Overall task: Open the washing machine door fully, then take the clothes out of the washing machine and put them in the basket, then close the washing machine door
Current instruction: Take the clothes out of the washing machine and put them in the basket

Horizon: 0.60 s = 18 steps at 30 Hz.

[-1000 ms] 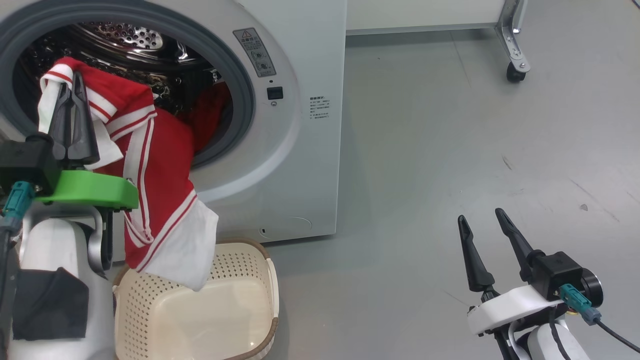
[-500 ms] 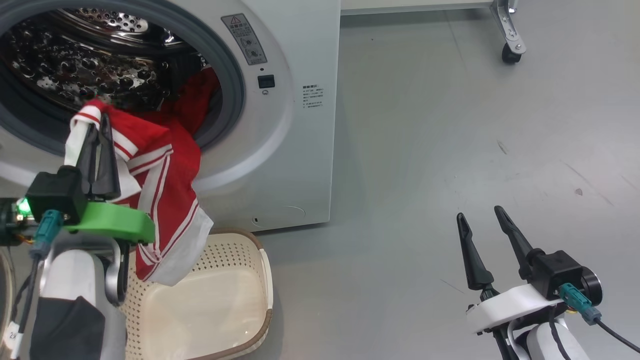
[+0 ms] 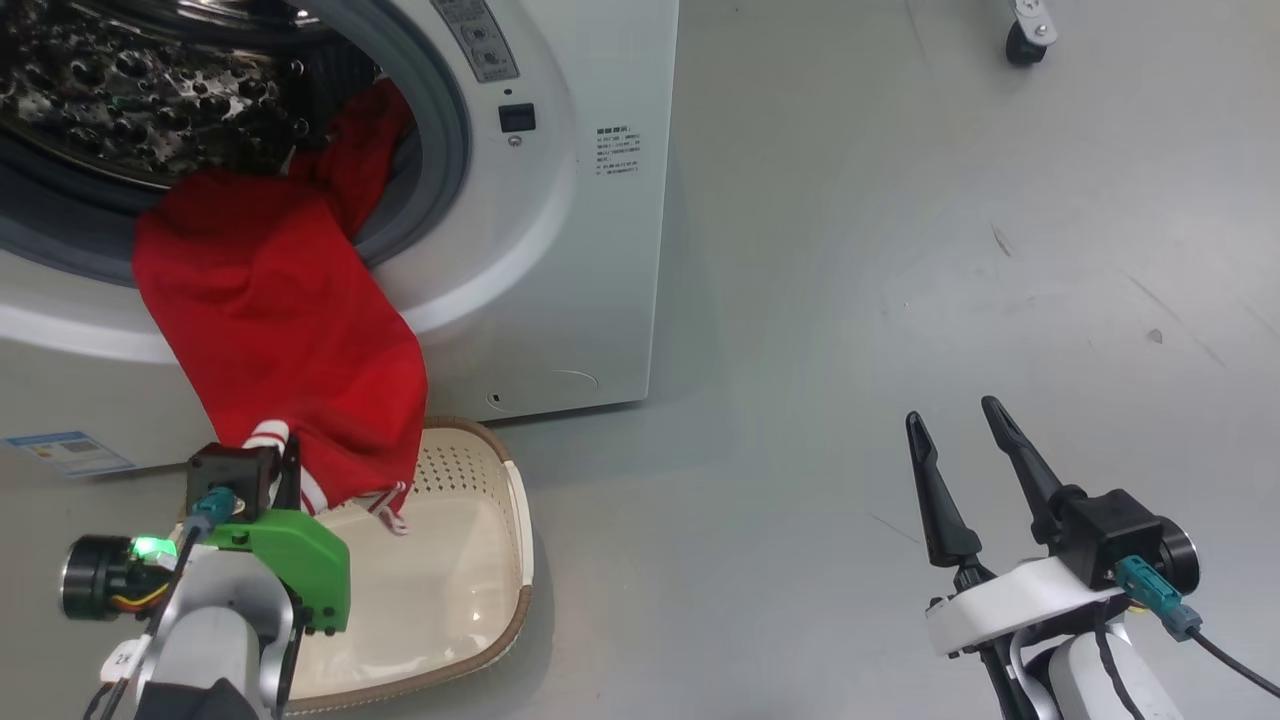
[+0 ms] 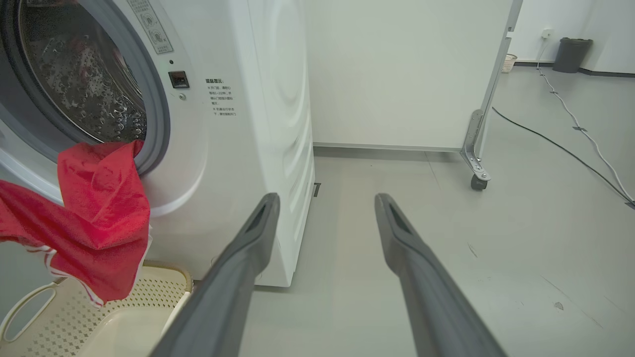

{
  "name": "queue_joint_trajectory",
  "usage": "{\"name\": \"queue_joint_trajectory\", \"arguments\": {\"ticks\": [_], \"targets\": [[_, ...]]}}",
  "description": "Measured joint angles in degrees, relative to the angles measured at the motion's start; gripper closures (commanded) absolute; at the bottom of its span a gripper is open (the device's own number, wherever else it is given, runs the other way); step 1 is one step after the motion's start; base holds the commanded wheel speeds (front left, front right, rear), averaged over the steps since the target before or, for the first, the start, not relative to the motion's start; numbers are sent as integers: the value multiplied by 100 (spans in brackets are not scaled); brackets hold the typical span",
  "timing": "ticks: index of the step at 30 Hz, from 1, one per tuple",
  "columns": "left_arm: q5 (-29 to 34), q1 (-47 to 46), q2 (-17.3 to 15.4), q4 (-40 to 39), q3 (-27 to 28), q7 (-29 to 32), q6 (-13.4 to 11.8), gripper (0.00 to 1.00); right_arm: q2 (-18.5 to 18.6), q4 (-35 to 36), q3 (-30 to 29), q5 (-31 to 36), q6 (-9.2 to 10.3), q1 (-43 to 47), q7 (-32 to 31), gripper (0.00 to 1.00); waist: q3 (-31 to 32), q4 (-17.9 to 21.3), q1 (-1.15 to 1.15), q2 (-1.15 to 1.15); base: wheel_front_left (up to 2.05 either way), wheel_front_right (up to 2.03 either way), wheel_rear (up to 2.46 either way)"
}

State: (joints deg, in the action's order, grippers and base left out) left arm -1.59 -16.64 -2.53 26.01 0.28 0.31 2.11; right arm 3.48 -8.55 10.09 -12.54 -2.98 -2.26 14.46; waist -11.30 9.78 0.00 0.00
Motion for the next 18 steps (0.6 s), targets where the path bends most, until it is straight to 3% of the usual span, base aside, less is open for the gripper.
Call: {"name": "queue_joint_trajectory", "arguments": {"ticks": [18], "targets": [[301,-176,-293,1085,-131,902,-9,100,-5,149,87,64,-49,-487,0,0,-1014,291,0,0,0,0,0]]}}
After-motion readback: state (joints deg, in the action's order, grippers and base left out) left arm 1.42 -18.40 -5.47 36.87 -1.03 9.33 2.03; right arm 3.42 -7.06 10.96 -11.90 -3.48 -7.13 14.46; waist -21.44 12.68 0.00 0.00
